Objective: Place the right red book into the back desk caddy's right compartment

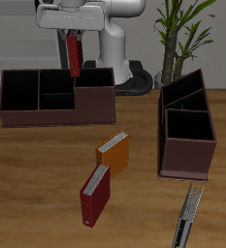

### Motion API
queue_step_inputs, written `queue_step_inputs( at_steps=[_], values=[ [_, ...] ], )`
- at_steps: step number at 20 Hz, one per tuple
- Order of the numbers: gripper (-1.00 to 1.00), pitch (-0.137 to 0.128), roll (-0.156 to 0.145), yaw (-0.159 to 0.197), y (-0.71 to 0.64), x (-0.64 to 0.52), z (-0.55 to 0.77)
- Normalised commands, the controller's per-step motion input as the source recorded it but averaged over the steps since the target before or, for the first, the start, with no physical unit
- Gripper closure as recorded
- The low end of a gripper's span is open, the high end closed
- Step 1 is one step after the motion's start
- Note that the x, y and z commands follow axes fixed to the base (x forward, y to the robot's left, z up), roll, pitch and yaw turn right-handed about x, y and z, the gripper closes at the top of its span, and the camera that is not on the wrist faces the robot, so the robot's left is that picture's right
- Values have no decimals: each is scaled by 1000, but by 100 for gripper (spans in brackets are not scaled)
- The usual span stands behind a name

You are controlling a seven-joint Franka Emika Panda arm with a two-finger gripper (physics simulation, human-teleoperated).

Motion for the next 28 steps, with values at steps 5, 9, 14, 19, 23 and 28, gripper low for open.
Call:
queue_step_inputs(
  at_steps=[5, 9, 14, 19, 23, 28],
  values=[
    [100, 8, -51, -4, 172, -213, -111],
    [100, -21, -40, 0, 200, -192, -66],
    [100, 4, 11, 9, 240, -156, -78],
    [100, -7, 49, 44, 283, -125, -30],
    [100, 3, 5, 5, 16, 30, 0],
    [100, 18, -12, -7, -71, 94, -85]
  ],
)
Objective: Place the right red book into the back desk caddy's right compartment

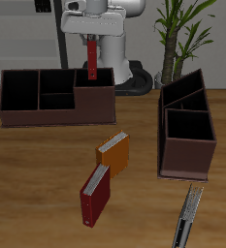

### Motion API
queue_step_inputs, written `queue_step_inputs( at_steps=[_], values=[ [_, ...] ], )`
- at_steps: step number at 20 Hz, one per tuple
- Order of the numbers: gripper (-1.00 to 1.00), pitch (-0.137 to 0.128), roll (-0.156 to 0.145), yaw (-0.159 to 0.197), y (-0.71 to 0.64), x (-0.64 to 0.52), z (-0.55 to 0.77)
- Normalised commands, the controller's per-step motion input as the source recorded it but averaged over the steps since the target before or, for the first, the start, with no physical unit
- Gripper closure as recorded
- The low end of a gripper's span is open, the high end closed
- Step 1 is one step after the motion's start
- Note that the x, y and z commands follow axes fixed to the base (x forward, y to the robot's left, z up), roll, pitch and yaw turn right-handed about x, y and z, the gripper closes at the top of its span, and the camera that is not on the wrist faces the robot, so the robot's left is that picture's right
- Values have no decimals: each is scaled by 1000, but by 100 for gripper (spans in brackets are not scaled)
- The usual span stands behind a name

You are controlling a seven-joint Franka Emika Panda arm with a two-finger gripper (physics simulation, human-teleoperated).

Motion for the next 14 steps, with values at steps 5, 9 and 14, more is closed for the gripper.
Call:
queue_step_inputs(
  at_steps=[5, 9, 14],
  values=[
    [100, 23, -1, -4, -34, 45, -156],
    [100, 44, 3, 7, -18, 102, -230],
    [100, 33, 13, 3, 1, 31, -223]
  ],
)
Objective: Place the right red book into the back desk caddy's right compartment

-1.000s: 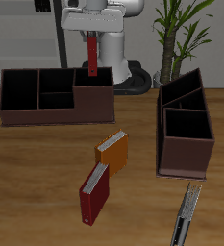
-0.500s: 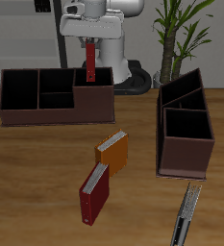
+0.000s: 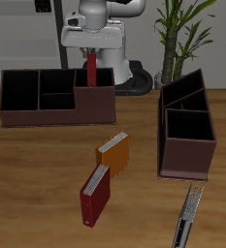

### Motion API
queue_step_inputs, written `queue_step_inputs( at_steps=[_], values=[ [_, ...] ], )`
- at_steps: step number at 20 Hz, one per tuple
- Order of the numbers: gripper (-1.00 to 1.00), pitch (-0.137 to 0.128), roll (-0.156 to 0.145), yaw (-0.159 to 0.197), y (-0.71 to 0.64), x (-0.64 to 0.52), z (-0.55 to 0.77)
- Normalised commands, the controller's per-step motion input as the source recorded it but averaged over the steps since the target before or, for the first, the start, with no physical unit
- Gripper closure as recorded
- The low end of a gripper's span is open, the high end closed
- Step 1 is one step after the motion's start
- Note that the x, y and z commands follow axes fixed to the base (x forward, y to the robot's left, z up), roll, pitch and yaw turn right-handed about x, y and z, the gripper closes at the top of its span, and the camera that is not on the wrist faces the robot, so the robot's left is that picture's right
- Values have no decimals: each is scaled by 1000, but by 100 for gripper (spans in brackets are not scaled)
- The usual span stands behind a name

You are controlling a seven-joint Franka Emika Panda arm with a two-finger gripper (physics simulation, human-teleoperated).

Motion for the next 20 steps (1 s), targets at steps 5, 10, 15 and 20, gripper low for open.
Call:
queue_step_inputs(
  at_steps=[5, 10, 15, 20],
  values=[
    [100, 21, 8, 8, 8, 26, -185],
    [100, 23, 6, 8, 79, 10, -285],
    [100, 32, 18, 0, 124, 43, -307],
    [100, 36, 16, 6, 94, 59, -306]
  ],
)
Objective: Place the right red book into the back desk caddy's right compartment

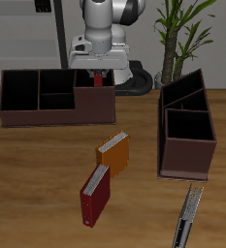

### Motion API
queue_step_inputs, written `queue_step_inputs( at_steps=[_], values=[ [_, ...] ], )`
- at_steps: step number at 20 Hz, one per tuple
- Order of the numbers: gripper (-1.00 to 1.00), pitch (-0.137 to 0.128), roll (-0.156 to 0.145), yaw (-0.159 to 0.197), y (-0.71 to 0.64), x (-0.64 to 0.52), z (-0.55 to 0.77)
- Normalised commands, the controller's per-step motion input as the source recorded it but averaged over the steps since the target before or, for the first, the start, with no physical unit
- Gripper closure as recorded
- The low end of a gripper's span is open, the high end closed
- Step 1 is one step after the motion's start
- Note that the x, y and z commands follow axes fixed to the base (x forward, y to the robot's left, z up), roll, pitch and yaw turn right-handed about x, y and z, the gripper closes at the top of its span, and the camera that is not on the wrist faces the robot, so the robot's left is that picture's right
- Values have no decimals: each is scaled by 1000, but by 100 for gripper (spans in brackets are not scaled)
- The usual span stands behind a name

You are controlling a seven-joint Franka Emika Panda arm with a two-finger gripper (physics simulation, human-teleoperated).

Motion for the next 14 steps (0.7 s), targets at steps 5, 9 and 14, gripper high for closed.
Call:
queue_step_inputs(
  at_steps=[5, 9, 14],
  values=[
    [100, 53, 8, -21, -51, 105, -268],
    [100, 25, -3, -14, -50, 30, -105],
    [-100, 24, 17, -12, -2, 25, -27]
  ],
)
